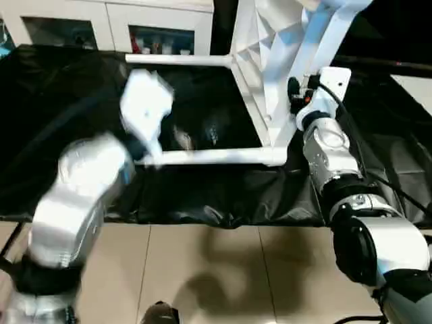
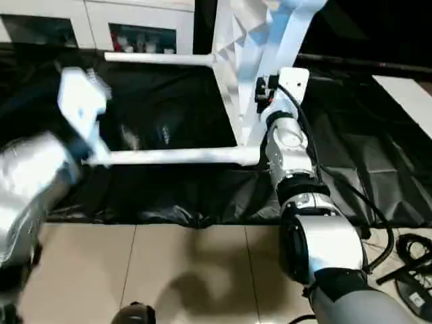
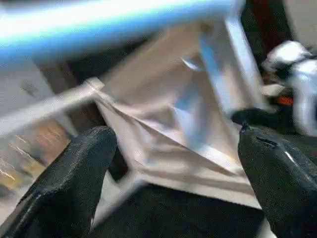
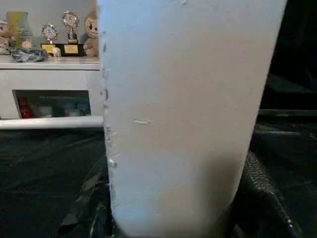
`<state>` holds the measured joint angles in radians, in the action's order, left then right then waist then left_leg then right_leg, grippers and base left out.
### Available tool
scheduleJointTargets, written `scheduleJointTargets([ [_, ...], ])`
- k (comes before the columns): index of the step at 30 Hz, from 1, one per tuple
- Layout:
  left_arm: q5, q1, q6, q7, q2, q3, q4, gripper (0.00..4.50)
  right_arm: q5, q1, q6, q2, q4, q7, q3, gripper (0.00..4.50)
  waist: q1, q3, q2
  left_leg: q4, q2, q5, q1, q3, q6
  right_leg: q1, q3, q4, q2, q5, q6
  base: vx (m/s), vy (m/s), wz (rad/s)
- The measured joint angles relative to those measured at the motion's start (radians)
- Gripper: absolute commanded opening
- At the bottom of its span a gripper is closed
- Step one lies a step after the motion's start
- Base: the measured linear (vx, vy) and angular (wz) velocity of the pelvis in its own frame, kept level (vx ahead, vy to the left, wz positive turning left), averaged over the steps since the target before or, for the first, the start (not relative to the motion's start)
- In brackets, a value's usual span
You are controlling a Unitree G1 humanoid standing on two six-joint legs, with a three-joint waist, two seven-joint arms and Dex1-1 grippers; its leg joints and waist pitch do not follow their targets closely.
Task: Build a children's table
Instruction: Flip table
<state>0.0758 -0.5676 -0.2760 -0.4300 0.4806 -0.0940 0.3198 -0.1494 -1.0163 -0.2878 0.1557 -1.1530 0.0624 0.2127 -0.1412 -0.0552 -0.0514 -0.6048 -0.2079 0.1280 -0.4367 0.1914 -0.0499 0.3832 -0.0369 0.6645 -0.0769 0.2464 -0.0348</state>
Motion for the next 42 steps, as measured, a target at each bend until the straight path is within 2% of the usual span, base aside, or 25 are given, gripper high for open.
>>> scheduleJointTargets([
  [1, -0.059, -0.044, 0.052, 0.016, 0.022, -0.022, -0.031, 4.50, -0.001, 0.000, 0.001, -0.001, 0.000, 0.001, 0.001, 2.40, 0.000, -0.001, -0.001, 0.000, 0.000, 0.000, 0.000, 0.000, 0.000, 0.000, 0.000, 0.000, 0.000, 0.000, 0.000, 0.000, 0.000, 0.00],
  [2, -0.087, -0.068, 0.080, 0.025, 0.030, -0.025, -0.043, 4.50, -0.001, 0.000, 0.001, -0.003, 0.001, 0.003, 0.001, 2.40, 0.002, 0.000, -0.001, 0.000, 0.000, 0.000, 0.000, 0.000, 0.000, 0.000, 0.000, 0.000, 0.000, 0.000, 0.000, 0.000, 0.000, 0.00],
  [4, -0.154, -0.116, 0.147, 0.049, 0.042, -0.040, -0.064, 4.50, -0.002, 0.000, 0.001, -0.009, 0.006, 0.009, 0.000, 2.68, 0.003, 0.000, -0.001, 0.000, 0.000, 0.000, 0.000, 0.000, 0.000, 0.000, 0.001, 0.000, 0.000, 0.000, 0.000, 0.000, 0.000, 0.00],
  [9, -0.303, -0.181, 0.304, 0.108, 0.067, -0.102, -0.164, 4.50, -0.004, 0.020, 0.002, -0.017, 0.042, 0.041, -0.007, 3.13, 0.002, -0.001, -0.002, 0.000, -0.001, 0.000, -0.001, 0.001, 0.000, 0.001, 0.000, 0.000, 0.000, 0.000, 0.000, 0.000, 0.000, 0.00],
  [15, -0.422, -0.253, 0.421, 0.171, 0.094, -0.127, -0.308, 4.50, 0.002, 0.088, -0.012, -0.021, 0.146, 0.112, -0.028, 3.13, 0.001, -0.001, -0.002, 0.000, -0.001, -0.003, -0.001, 0.002, 0.004, 0.002, 0.001, 0.000, 0.000, 0.000, 0.000, 0.000, 0.000, 0.00],
  [19, -0.498, -0.310, 0.493, 0.227, 0.100, -0.151, -0.464, 4.50, 0.000, 0.165, -0.015, -0.029, 0.265, 0.167, -0.060, 3.13, 0.000, -0.001, -0.002, 0.000, -0.001, -0.003, -0.001, 0.002, 0.004, 0.002, 0.001, 0.000, 0.000, 0.000, 0.000, 0.000, 0.000, 0.00],
  [27, -0.583, -0.412, 0.512, 0.339, 0.105, -0.151, -0.662, 4.50, 0.004, 0.224, 0.012, -0.055, 0.375, 0.185, -0.093, 3.13, -0.005, -0.001, -0.001, 0.001, 0.000, -0.003, 0.000, 0.001, 0.004, 0.001, 0.000, 0.000, -0.001, -0.001, 0.001, 0.000, 0.000, 0.00],
  [33, -0.605, -0.420, 0.521, 0.372, 0.148, -0.129, -0.731, 4.50, 0.001, 0.249, 0.052, -0.058, 0.433, 0.193, -0.097, 3.13, -0.008, 0.000, 0.000, 0.002, 0.000, -0.003, 0.001, 0.000, 0.004, 0.001, -0.001, 0.000, -0.001, -0.002, 0.001, 0.000, 0.000, 0.00],
  [34, -0.609, -0.420, 0.525, 0.373, 0.156, -0.125, -0.738, 4.50, -0.001, 0.250, 0.061, -0.058, 0.439, 0.196, -0.099, 3.42, -0.007, 0.000, 0.000, 0.002, 0.000, -0.003, 0.001, 0.000, 0.004, 0.001, -0.001, 0.000, -0.001, -0.002, 0.001, 0.000, 0.000, 0.00],
  [39, -0.614, -0.419, 0.542, 0.380, 0.175, -0.118, -0.760, 4.50, -0.005, 0.250, 0.073, -0.054, 0.444, 0.204, -0.103, 3.54, -0.006, 0.000, 0.000, 0.002, 0.000, -0.003, 0.001, 0.000, 0.004, 0.001, -0.001, 0.000, -0.001, -0.003, 0.001, 0.000, 0.000, 0.00],
  [40, -0.614, -0.419, 0.548, 0.380, 0.176, -0.118, -0.762, 4.32, -0.003, 0.250, 0.080, -0.054, 0.448, 0.199, -0.103, 3.86, -0.006, 0.000, 0.000, 0.002, 0.000, -0.003, 0.002, 0.000, 0.004, 0.001, -0.001, 0.000, 0.000, -0.003, 0.002, 0.000, 0.000, 0.00],
  [42, -0.614, -0.418, 0.555, 0.380, 0.177, -0.116, -0.762, 4.13, 0.007, 0.250, 0.084, -0.054, 0.452, 0.182, -0.103, 3.90, -0.006, 0.000, 0.000, 0.002, 0.000, -0.003, 0.002, 0.000, 0.004, 0.001, -0.001, 0.000, -0.001, -0.003, 0.002, 0.000, 0.000, 0.00],
])
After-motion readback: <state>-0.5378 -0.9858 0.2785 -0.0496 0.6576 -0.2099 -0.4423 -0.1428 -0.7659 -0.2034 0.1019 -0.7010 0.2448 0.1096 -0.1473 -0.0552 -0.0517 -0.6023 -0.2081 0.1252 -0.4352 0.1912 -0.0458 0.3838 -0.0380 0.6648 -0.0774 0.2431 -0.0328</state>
